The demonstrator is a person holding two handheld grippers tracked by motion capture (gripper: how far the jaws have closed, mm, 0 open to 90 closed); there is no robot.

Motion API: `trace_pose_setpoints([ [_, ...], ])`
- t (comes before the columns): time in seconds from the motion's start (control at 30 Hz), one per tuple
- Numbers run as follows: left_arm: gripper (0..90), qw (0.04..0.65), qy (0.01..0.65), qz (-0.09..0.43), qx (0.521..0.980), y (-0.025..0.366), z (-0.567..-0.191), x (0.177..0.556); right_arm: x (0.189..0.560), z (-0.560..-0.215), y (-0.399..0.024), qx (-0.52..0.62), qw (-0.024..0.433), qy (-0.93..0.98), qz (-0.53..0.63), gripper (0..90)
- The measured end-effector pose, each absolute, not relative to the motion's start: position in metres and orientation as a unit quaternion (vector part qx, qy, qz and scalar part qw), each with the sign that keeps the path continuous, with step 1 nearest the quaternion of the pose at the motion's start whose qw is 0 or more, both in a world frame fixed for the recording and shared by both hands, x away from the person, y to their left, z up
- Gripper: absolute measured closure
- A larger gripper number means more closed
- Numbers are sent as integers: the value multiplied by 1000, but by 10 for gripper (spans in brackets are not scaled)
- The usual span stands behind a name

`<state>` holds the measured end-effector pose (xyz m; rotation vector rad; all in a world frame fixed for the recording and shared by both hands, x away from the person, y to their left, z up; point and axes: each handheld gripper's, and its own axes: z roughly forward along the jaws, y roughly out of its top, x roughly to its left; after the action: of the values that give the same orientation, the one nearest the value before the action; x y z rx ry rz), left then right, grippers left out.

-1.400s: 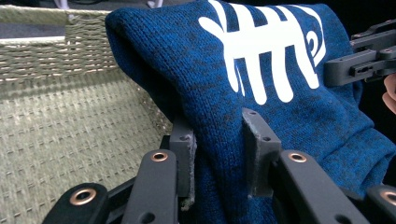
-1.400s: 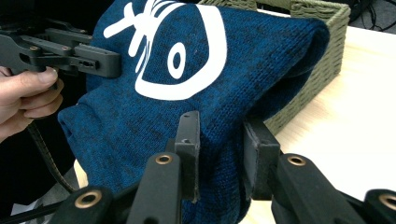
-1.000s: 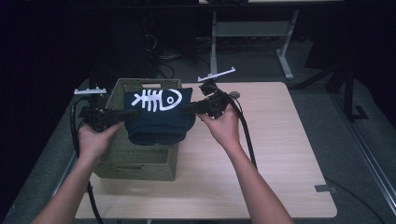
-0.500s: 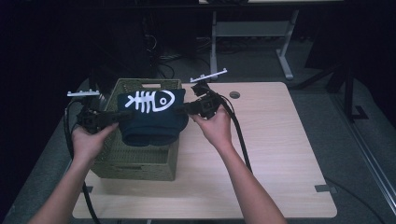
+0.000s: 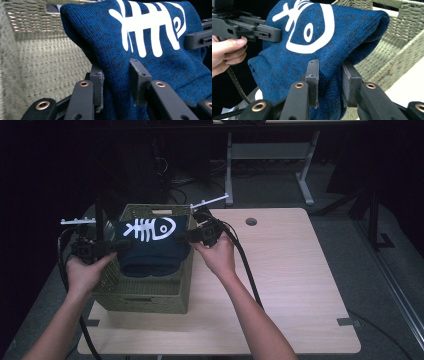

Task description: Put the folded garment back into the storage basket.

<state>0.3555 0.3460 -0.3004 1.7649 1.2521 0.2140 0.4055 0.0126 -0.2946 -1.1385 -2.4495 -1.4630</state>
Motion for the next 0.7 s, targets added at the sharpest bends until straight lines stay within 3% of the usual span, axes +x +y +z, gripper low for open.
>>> trace_pose_setpoints([
  [0.7,665,443,529,102,716,366,-306,360,410,-306,43,-376,34,-797,-472,702],
])
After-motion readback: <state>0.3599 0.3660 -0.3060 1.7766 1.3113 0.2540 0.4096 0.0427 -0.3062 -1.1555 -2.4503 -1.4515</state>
